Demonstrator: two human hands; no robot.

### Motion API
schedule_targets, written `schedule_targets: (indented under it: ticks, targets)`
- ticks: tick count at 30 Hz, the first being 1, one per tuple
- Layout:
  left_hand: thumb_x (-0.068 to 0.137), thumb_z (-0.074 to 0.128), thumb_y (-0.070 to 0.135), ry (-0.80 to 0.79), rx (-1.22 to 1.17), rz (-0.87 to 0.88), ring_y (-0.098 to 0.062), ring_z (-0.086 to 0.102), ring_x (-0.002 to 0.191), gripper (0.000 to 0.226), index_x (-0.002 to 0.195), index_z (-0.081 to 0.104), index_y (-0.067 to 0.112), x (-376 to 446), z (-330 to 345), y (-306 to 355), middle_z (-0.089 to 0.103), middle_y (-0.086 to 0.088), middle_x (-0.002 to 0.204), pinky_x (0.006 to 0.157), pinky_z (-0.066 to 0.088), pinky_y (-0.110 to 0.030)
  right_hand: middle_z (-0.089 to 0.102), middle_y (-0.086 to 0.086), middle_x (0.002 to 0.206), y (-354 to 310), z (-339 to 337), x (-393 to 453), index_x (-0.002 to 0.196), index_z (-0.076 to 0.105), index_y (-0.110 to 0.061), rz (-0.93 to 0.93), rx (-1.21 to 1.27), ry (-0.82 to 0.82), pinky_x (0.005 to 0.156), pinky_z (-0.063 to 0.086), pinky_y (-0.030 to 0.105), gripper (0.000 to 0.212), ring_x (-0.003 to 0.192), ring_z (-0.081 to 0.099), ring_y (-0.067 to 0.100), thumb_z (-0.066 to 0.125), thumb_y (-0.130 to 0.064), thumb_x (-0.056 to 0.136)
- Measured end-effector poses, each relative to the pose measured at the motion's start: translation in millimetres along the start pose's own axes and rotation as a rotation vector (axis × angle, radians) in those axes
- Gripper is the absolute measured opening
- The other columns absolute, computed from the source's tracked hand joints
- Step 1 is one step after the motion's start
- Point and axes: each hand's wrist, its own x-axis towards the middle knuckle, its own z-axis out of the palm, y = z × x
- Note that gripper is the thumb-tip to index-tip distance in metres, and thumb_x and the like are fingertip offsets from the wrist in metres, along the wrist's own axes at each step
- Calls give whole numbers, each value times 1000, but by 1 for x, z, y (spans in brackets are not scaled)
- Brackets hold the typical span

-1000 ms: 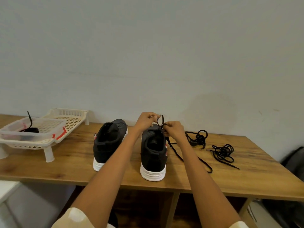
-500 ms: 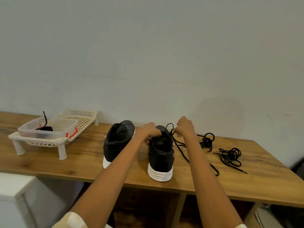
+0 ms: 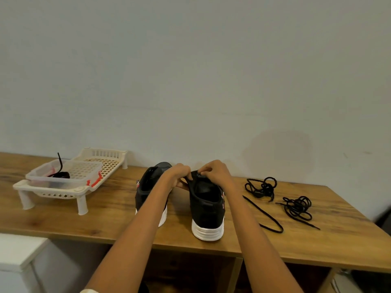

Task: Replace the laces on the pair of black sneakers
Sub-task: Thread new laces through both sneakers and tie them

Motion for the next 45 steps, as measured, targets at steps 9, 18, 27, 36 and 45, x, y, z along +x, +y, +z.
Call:
schedule_targets:
  ticks: [9,18,27,36,45]
  targets:
    - [87,43,-14,-34,-3,16,-38,58,99,25,108,54,-9,4,-3,-2,56,-16,94,84,54,-41,66,8,101,7,14,4,99,51,-11,125,128,73,72,44,26,18,86,55,16,64,-8,86]
    - [94,51,7,-69,11,49,-34,65,86,22,111,59,-4,2,-4,-3,62,-17,99,75,58,-40,59,3,89,8,15,5,91,50,-14,105,153,37,62,41,22,16,84,54,17,65,-10,86]
    - [94,51,7,310,375,386,-23,64,52,22,87,70,1,15,15,-17,71,-15,79,53,58,-30,68,9,110,12,7,5,115,64,-12,40,59,-5,88,49,30,26,102,63,22,52,-7,92]
    - [93,57,26,553,-45,606,-18,65,72,14,82,63,32,17,14,3,67,9,81,71,55,-39,72,7,94,2,1,6,99,74,-9,-43,135,60,78,52,30,21,83,64,16,62,-23,91]
    - [100,42,12,142,-100,380,-16,52,81,29,125,56,5,21,15,-2,56,-5,105,61,44,-22,67,14,99,-50,-49,37,95,54,-6,-62,751,89,65,57,25,12,69,67,20,45,-12,100]
